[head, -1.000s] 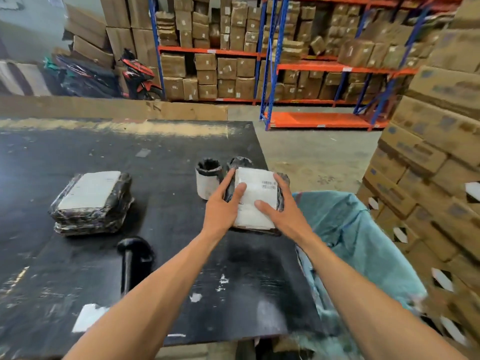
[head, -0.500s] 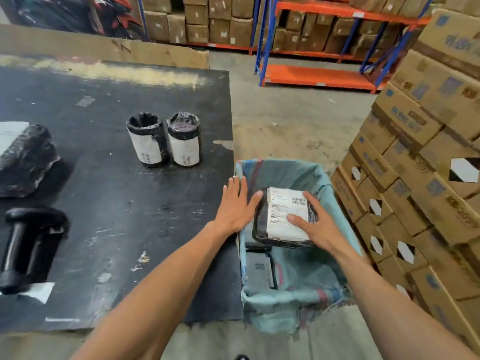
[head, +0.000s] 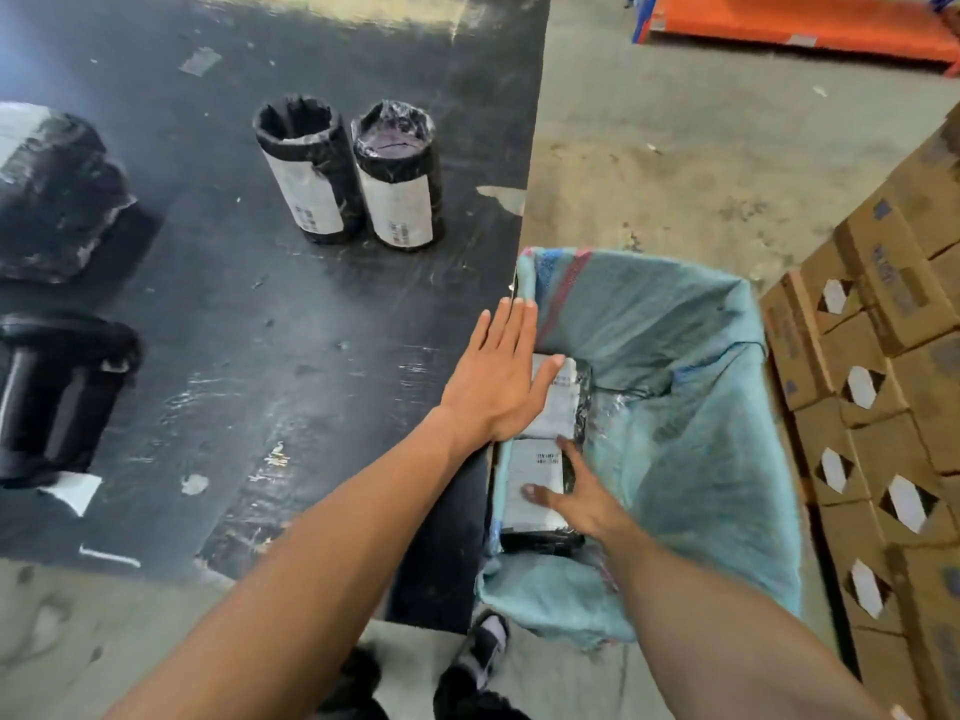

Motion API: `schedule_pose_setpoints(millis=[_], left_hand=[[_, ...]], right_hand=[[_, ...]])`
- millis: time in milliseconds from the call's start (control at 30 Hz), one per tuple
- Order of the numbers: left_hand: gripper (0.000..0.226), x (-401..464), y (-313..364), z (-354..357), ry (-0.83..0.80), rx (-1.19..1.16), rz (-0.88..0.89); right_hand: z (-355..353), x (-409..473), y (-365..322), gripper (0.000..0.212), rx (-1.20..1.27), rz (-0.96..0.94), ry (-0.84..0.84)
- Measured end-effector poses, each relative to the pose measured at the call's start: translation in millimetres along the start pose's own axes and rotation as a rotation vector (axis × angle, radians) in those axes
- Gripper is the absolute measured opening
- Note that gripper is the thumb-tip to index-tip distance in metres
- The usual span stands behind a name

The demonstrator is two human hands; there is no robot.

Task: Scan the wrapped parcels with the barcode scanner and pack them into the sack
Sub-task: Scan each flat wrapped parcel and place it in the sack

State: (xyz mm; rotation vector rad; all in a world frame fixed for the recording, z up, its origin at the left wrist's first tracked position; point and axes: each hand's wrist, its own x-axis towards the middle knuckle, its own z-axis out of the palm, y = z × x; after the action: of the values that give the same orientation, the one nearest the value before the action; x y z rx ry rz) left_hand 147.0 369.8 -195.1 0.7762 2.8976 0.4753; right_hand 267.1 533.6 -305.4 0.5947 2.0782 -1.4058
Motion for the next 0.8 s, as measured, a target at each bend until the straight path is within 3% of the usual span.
schedule_pose_setpoints(millis=[67,233,333,467,800], left_hand=[[0.077,-1,1,1,-0.002,0.019,0.003],[0.076,-1,3,-2,-0.023,0.059,0.001],[0.076,-2,4,-4,-0.031,0.09,-0.002],[0.077,-2,6,-7,-0.039,0.094,-0.008],[0.076,0,5,-2,-0.021,0.125,-0.02]], right_hand=[[7,1,10,0.108,0.03,0.027,0.025],[17,3,19,0.108,-0.194,0.055,0.044],[21,10,16,0.117,-0.6,0.117,0.044],[42,24,14,0.127,-0.928,-0.02,-0.079],[51,41,18,0.104,-1.024,0.052,-0.107]])
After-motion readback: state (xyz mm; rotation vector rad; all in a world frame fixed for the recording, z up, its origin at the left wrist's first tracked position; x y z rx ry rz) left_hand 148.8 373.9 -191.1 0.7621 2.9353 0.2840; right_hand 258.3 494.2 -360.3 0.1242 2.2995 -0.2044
